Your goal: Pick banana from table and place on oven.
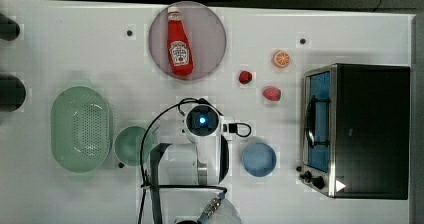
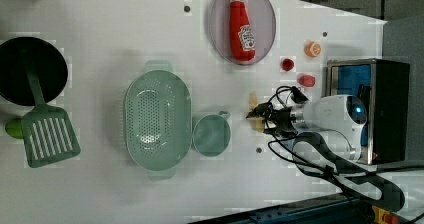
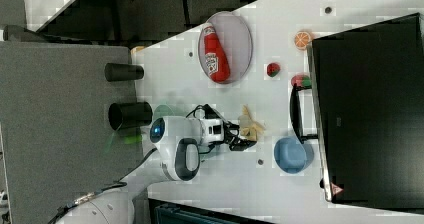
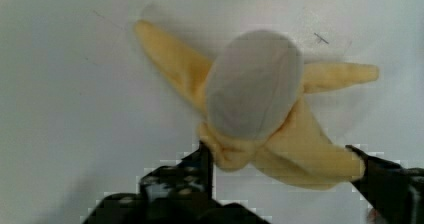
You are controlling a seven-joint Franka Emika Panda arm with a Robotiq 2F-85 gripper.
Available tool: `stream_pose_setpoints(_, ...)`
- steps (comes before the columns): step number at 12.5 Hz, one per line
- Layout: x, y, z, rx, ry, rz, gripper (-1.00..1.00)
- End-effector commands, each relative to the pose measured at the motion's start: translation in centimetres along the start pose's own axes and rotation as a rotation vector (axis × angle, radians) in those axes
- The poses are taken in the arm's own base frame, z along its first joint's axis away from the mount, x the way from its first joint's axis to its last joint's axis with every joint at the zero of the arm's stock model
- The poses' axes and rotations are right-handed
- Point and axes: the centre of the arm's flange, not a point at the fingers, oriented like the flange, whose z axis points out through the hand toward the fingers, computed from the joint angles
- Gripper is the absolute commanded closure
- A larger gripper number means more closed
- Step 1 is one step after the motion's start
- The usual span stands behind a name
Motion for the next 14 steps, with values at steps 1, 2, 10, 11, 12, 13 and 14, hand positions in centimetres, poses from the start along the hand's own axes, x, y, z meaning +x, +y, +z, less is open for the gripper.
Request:
stream_pose_setpoints(1, 1.1, -0.5, -2.3, 0.040, 0.046, -0.005, 0.05)
stream_pose_setpoints(2, 1.1, -0.5, -2.4, 0.044, 0.050, -0.004, 0.27)
stream_pose_setpoints(10, 1.1, -0.5, -14.9, 0.135, 0.165, 0.000, 0.50)
stream_pose_setpoints(11, 0.6, 0.1, -18.4, 0.138, 0.177, 0.003, 0.50)
stream_pose_setpoints(12, 0.0, 0.9, -22.0, 0.139, 0.185, 0.008, 0.50)
stream_pose_setpoints(13, -0.6, 1.8, -25.5, 0.138, 0.190, 0.016, 0.50)
stream_pose_setpoints(14, -1.1, 2.8, -28.8, 0.141, 0.195, 0.026, 0.50)
